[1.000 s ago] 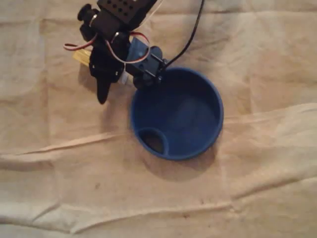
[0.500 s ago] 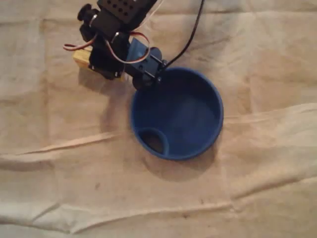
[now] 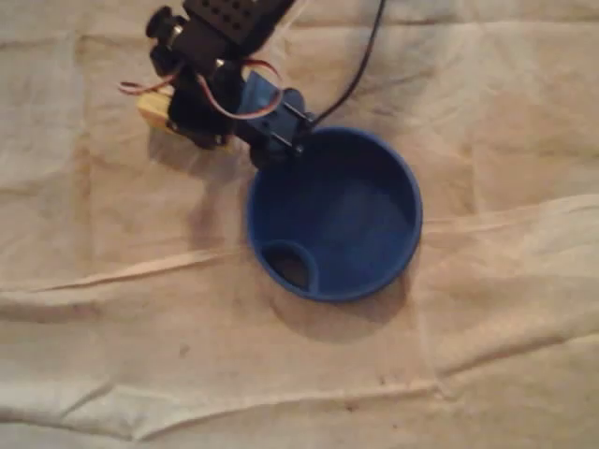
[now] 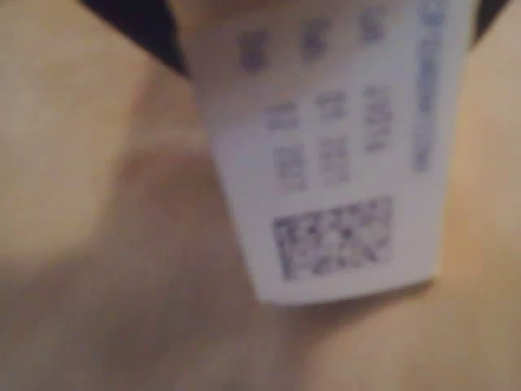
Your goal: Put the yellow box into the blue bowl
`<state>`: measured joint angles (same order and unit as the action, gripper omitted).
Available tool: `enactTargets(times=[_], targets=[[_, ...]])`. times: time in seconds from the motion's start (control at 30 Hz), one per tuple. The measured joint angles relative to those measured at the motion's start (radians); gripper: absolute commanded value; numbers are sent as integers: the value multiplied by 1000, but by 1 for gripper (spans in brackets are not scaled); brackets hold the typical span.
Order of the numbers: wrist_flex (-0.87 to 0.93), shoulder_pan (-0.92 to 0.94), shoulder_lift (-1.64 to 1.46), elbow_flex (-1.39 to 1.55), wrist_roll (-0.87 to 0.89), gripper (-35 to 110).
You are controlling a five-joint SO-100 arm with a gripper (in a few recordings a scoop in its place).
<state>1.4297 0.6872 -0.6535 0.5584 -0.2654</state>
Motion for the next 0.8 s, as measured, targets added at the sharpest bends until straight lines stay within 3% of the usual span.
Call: enactTargets(times=[0.8], targets=[[54,63,-382,0,0,0]])
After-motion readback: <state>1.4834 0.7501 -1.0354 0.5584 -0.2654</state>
